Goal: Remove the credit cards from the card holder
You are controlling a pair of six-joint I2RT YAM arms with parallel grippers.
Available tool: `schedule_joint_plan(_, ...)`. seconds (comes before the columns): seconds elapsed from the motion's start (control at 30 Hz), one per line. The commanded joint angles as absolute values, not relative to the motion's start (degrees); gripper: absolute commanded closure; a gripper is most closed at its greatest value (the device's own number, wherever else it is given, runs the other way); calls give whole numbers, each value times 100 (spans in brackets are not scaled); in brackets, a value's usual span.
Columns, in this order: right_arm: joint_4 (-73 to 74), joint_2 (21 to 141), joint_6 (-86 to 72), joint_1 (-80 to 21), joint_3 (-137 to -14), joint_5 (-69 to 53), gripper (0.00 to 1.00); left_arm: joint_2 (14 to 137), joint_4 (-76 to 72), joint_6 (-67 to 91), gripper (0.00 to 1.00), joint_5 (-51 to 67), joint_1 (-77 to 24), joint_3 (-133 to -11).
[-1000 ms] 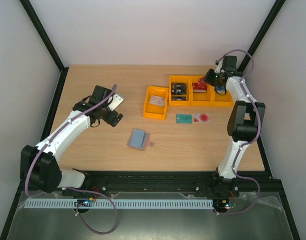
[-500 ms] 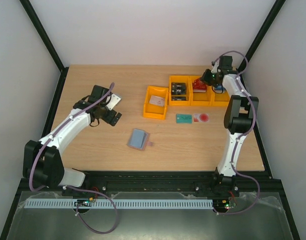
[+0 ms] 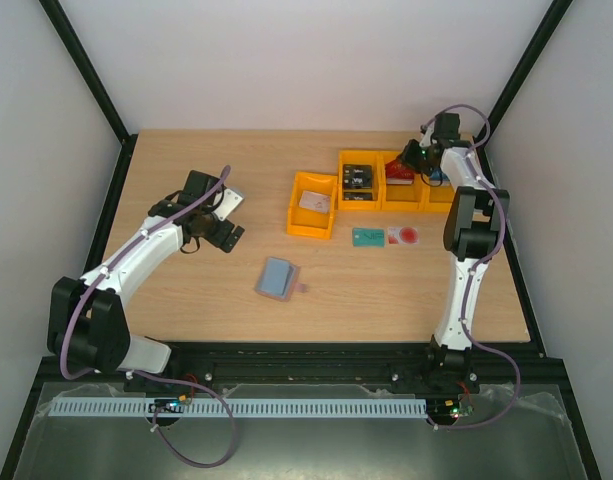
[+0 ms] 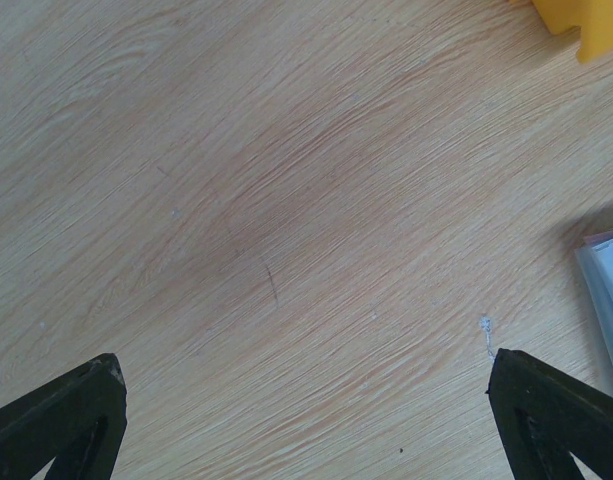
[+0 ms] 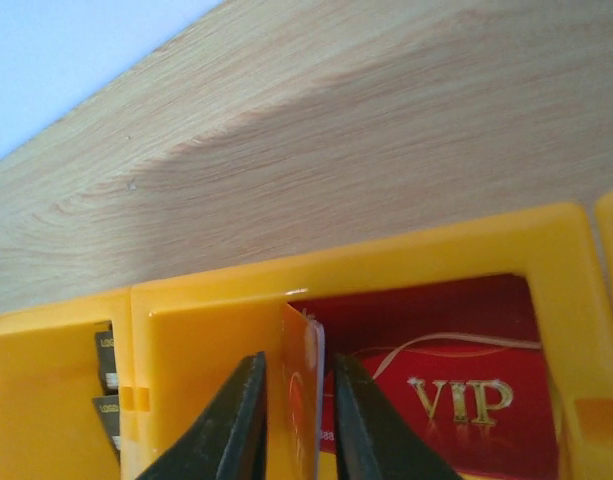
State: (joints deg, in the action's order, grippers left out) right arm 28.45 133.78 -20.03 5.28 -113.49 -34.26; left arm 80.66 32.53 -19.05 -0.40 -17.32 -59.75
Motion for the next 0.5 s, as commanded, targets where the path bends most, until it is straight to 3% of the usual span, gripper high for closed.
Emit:
schedule_joint_plan(0.0,2805,13390,-2071,519,-11631,-3138,73,8124,3265,-1881,1,26,-1692,-6021)
schedule_joint_plan(0.1,2829,13382,-2074,514,-11752,-2801,59,8115,3271,-1881,1,71,-1688,-5994)
schedule_joint_plan(0.23,2830,13306,-2007,481,-11990,-2409,47,8112,3271,-1873,1,160,-1694,-5977)
schedule_joint_plan(0.47,3026,12862,-1790,235,-12389,-1374,37,8090,3264,-1814,1,477,-1694,-5891)
